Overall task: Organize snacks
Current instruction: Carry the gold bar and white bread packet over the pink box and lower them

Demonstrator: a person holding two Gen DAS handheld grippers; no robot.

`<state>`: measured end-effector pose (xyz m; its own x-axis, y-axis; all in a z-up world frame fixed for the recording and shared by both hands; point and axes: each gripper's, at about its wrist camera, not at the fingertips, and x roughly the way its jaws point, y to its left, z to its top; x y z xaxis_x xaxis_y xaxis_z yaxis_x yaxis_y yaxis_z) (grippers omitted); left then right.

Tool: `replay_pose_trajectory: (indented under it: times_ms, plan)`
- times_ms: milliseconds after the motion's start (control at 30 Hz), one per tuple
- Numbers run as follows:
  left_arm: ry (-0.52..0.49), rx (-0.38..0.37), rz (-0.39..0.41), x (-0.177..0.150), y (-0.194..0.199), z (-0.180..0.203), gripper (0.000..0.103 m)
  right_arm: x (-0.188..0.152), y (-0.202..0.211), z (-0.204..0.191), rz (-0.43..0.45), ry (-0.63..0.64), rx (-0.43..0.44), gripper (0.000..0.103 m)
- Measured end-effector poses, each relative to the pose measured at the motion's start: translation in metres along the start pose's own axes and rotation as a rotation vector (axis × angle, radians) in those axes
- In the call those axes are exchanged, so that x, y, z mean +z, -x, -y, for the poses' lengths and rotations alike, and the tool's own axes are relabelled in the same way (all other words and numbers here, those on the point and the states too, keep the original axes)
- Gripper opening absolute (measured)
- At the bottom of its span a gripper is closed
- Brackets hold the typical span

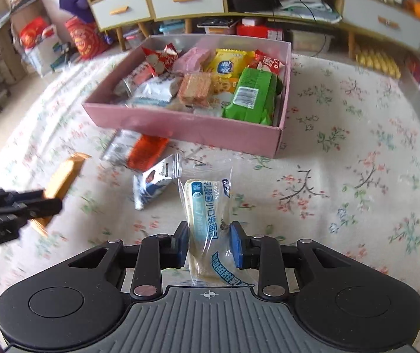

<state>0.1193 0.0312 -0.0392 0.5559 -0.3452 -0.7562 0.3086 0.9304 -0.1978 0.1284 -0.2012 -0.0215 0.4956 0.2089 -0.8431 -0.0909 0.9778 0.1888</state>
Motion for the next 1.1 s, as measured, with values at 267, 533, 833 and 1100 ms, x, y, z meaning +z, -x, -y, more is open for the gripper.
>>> replay_pose_trajectory:
  times_ms: [267,533,833,1100]
  plan:
    - [0.037,-0.026,0.036,0.012,0.004,0.000,0.026,0.013,0.010,0.003,-0.007,-0.113,0.055,0.028]
    - [0.054,-0.028,0.046,0.024,0.000,0.001,0.026,0.023,0.023,0.021,0.031,-0.200,0.029,0.028]
    - [-0.001,0.014,0.086,0.071,-0.027,-0.003,0.026,0.069,0.014,0.034,0.105,-0.251,0.025,0.028]
    - [-0.080,0.069,0.086,0.102,-0.071,-0.002,0.026,0.104,-0.021,0.035,0.159,-0.259,0.057,0.028]
